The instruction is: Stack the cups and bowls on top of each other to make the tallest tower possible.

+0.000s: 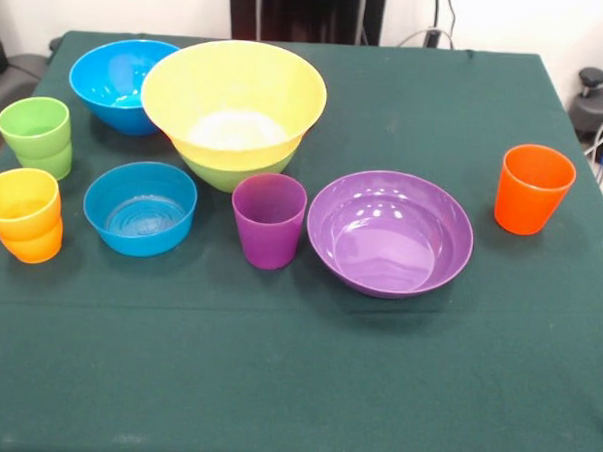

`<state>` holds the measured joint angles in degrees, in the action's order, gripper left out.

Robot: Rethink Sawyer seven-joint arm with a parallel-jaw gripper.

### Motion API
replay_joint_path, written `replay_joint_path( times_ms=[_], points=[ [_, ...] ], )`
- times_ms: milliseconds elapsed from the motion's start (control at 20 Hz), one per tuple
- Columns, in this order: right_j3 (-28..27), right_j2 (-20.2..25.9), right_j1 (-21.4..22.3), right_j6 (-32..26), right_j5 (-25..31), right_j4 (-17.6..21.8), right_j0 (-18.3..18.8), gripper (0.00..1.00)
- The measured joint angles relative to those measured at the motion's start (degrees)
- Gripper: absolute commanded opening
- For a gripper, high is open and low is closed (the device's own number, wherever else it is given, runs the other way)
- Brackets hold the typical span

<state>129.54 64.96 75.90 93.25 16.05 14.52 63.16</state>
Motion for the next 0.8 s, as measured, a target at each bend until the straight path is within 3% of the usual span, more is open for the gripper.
replay_joint_path(
  times_ms=[150,250,350,550,800],
  points=[
    [-1.22,-2.80,0.30,0.65,4.04,-1.18,-1.98,1.00],
    [-3.03,-5.37,1.42,1.59,11.16,-3.18,-3.96,1.00],
    [-3.82,-6.05,2.12,1.82,14.52,-4.27,-4.42,1.00],
    [-6.72,-8.29,6.95,1.85,27.67,-10.95,-4.57,1.00],
    [-9.38,-11.37,13.16,1.85,37.54,-17.77,-4.66,1.00]
  ],
)
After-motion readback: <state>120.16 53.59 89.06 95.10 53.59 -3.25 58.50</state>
